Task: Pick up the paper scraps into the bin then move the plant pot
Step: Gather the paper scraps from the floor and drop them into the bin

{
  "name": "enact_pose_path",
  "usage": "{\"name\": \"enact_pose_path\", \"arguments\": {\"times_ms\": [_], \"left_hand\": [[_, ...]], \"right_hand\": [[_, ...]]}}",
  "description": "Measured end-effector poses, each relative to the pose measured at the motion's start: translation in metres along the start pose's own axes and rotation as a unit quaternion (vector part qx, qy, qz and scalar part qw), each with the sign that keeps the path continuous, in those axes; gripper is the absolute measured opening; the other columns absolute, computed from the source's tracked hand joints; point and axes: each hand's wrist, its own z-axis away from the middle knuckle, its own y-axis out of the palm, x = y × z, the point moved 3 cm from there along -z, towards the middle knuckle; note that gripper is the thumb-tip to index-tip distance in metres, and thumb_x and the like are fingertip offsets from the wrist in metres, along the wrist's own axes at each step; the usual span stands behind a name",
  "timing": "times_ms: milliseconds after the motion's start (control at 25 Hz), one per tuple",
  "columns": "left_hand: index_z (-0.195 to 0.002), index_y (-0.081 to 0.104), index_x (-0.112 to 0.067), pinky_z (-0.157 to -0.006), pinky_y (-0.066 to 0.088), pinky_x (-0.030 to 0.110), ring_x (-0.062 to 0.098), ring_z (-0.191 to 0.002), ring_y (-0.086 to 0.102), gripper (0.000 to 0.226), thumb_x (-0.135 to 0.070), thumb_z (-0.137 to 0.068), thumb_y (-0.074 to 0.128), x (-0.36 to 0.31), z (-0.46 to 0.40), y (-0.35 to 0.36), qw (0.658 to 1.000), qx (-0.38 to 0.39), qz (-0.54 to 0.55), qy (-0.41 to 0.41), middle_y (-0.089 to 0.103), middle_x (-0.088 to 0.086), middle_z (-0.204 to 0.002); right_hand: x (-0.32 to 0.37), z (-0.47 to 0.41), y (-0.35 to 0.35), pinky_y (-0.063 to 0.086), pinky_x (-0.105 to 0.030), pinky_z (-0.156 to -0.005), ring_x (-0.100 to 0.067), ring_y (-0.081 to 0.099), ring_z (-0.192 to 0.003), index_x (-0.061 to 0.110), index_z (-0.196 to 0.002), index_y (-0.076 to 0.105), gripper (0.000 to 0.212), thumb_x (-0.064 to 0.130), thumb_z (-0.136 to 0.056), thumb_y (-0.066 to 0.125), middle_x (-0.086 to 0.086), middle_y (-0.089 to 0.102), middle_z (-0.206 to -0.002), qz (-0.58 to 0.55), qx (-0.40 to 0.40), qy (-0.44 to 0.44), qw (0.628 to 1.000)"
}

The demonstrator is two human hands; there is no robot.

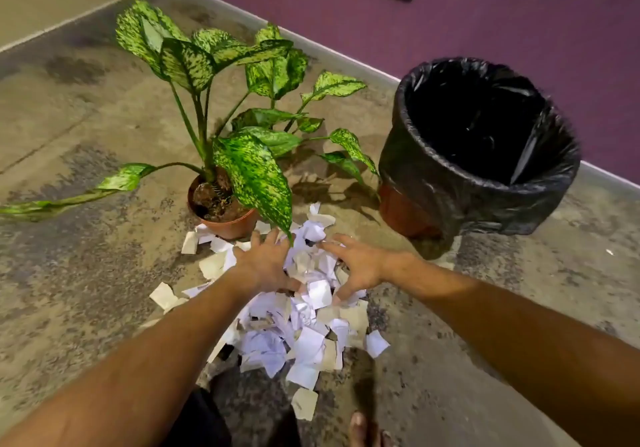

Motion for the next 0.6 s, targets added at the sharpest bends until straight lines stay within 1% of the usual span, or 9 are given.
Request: {"name": "enact_pose_path", "arguments": {"times_ms": [80,160,240,320,400,480,520,600], "left_hand": [[-0.149,0.006,-0.032,-0.104,0.019,0.070,0.041,-0.143,0.002,0.113,-0.071,-0.063,0.069,0.002,0.007,-0.003,1.000,-0.015,0.000,-0.006,-0.002,0.000,-0.160],[-0.147,0.007,-0.034,-0.105,0.018,0.070,0.040,-0.143,0.001,0.109,-0.069,-0.064,0.069,0.009,0.007,-0.001,0.999,-0.038,0.001,-0.012,0.006,0.004,-0.158],[-0.145,0.008,-0.034,-0.105,0.020,0.069,0.040,-0.143,0.002,0.105,-0.066,-0.065,0.068,0.017,0.005,0.002,0.999,-0.049,-0.002,-0.013,0.013,0.007,-0.156],[-0.145,0.007,-0.036,-0.104,0.020,0.069,0.040,-0.143,0.003,0.105,-0.067,-0.064,0.067,0.023,0.003,0.007,0.999,-0.054,-0.010,-0.004,0.011,0.006,-0.156],[-0.144,0.004,-0.038,-0.104,0.022,0.068,0.039,-0.143,0.003,0.106,-0.067,-0.064,0.067,0.024,0.003,0.014,0.999,-0.041,0.012,0.009,0.007,0.004,-0.157],[-0.145,0.005,-0.041,-0.104,0.029,0.065,0.038,-0.142,0.009,0.104,-0.063,-0.066,0.070,0.024,0.003,0.020,0.999,-0.030,0.036,0.019,0.010,0.003,-0.157],[-0.145,0.007,-0.042,-0.103,0.033,0.061,0.038,-0.140,0.015,0.102,-0.059,-0.068,0.071,0.023,0.003,0.021,0.998,-0.028,0.041,0.024,0.014,0.005,-0.156],[-0.146,0.014,-0.040,-0.101,0.040,0.051,0.038,-0.132,0.030,0.096,-0.051,-0.071,0.073,0.023,0.004,0.019,0.998,-0.036,0.036,0.035,0.023,0.009,-0.153]], "right_hand": [[0.005,-0.002,-0.001,0.039,-0.043,-0.107,-0.032,0.026,-0.141,0.033,-0.152,0.003,0.118,0.051,-0.066,0.081,-0.005,0.000,-0.160,-0.003,0.006,0.024,1.000],[0.010,-0.009,0.005,0.043,-0.043,-0.103,-0.033,0.035,-0.137,0.033,-0.152,0.003,0.117,0.050,-0.066,0.081,-0.003,-0.005,-0.160,0.008,0.005,0.039,0.999],[0.016,-0.021,0.010,0.045,-0.041,-0.101,-0.034,0.042,-0.133,0.031,-0.152,0.005,0.115,0.047,-0.067,0.081,-0.006,-0.006,-0.160,0.007,0.005,0.037,0.999],[0.021,-0.029,0.015,0.047,-0.039,-0.097,-0.034,0.047,-0.128,0.032,-0.152,0.006,0.111,0.044,-0.070,0.080,-0.010,-0.002,-0.160,0.028,-0.001,0.028,0.999],[0.027,-0.031,0.020,0.048,-0.036,-0.093,-0.034,0.049,-0.124,0.031,-0.152,0.009,0.105,0.039,-0.073,0.077,-0.014,0.010,-0.158,0.052,-0.011,0.012,0.999],[0.031,-0.031,0.022,0.047,-0.035,-0.091,-0.032,0.048,-0.124,0.027,-0.152,0.016,0.095,0.033,-0.077,0.074,-0.016,0.030,-0.151,0.058,-0.032,-0.013,0.998],[0.033,-0.029,0.022,0.046,-0.035,-0.091,-0.031,0.048,-0.123,0.025,-0.151,0.021,0.090,0.030,-0.078,0.073,-0.015,0.037,-0.146,0.053,-0.043,-0.023,0.997],[0.036,-0.027,0.021,0.046,-0.035,-0.090,-0.030,0.049,-0.121,0.023,-0.146,0.033,0.076,0.023,-0.079,0.069,-0.014,0.046,-0.138,0.034,-0.065,-0.033,0.997]]}}
